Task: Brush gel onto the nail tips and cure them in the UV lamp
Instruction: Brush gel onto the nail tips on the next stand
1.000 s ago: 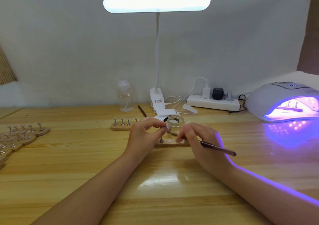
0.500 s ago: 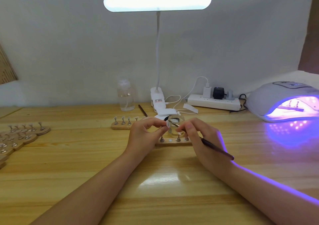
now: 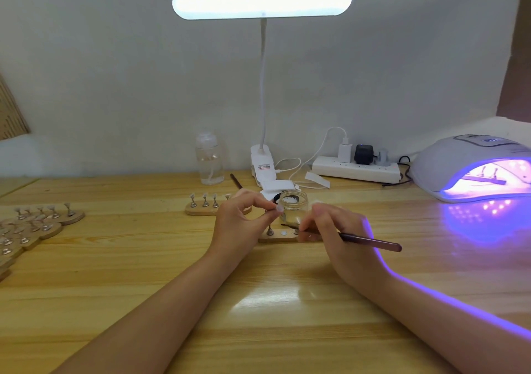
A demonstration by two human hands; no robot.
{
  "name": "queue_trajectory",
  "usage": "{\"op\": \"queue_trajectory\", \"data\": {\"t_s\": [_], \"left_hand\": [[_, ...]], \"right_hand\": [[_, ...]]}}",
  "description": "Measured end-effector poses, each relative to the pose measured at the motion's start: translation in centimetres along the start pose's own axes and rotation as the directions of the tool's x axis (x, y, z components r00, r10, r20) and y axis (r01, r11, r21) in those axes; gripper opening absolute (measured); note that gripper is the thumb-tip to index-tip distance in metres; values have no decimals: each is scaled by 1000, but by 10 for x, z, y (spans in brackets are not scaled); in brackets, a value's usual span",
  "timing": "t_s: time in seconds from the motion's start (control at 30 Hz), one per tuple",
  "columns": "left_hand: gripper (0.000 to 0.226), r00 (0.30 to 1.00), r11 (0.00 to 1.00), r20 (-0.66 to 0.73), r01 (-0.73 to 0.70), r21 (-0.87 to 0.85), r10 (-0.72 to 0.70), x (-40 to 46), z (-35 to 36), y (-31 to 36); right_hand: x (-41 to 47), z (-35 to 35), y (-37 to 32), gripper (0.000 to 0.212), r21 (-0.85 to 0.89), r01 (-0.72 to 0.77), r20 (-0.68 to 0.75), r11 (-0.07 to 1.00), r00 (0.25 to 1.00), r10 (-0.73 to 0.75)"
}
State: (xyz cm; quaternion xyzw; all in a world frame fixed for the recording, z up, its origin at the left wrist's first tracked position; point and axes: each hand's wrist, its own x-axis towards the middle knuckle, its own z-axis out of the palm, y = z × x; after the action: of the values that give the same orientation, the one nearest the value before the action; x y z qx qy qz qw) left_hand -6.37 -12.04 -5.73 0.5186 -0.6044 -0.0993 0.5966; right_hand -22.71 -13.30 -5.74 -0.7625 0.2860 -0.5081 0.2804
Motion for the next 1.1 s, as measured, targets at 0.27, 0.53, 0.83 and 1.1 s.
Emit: {"op": "queue_trajectory", "data": {"t_s": [0.27,0.53,0.83,1.1], "left_hand": [[26,1000,1000,-2,4,29,-4,1,1,-2],[30,1000,999,7,-14,41,14,1,1,-3],[31,1000,999,21,-23,28,22,1,1,-2],[32,1000,999,17,-22,35,22,0,2,-2]], "right_hand": [[3,0,2,27,-97,77,-51,992,995,-83],[1,0,3,33,-109,93,13,990,996,-92],[1,0,3,40,-101,78,2,992,997,-78],[1,1,3,37,-108,92,13,990,996,-91]]}}
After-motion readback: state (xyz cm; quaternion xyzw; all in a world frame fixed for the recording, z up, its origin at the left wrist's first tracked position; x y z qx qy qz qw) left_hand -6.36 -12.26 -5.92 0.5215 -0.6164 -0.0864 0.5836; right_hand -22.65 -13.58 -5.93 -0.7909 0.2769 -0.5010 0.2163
